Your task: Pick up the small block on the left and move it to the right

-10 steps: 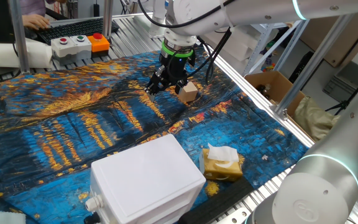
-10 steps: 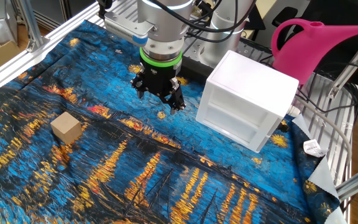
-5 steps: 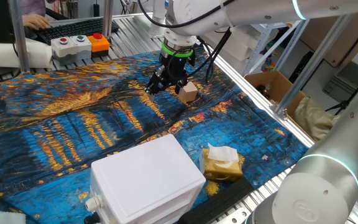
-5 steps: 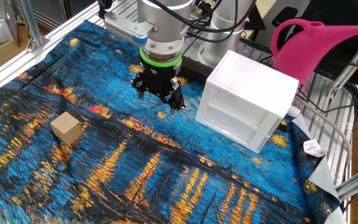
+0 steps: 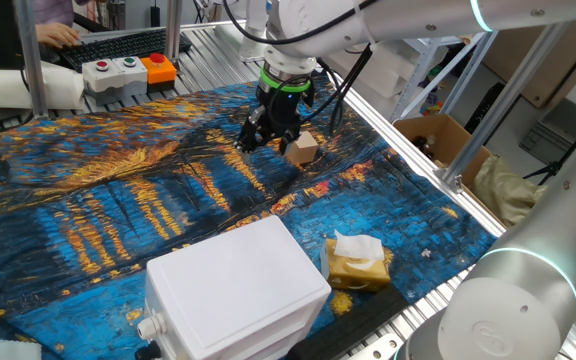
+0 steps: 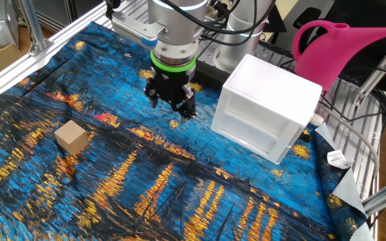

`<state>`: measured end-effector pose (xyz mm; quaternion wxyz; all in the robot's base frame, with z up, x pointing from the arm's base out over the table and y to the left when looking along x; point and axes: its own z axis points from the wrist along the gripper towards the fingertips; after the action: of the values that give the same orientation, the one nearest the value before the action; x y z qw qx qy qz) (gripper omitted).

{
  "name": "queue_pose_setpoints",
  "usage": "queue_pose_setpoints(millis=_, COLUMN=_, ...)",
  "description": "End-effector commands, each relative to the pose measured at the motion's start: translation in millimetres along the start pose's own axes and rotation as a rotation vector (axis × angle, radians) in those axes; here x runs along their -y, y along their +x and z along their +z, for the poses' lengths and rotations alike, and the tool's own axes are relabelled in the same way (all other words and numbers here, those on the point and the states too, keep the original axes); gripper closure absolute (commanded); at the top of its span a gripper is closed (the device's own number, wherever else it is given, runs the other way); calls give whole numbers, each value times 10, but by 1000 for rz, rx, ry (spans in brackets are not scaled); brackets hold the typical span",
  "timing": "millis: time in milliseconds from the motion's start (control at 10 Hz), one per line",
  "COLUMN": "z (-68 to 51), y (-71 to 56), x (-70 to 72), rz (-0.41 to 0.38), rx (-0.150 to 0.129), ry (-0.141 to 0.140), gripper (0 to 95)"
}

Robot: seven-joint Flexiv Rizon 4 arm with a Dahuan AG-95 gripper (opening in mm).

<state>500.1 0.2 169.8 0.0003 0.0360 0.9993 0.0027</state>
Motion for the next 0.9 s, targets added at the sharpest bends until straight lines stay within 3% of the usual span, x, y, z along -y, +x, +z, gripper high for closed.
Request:
queue_pose_setpoints(millis=100, z=1, y=1, x=1, rz=156, rx=0, ry=-20, gripper=950)
queue_pose_setpoints(millis=900, z=43, y=-20, x=33, rz=143, rx=0, ry=-22, gripper=950)
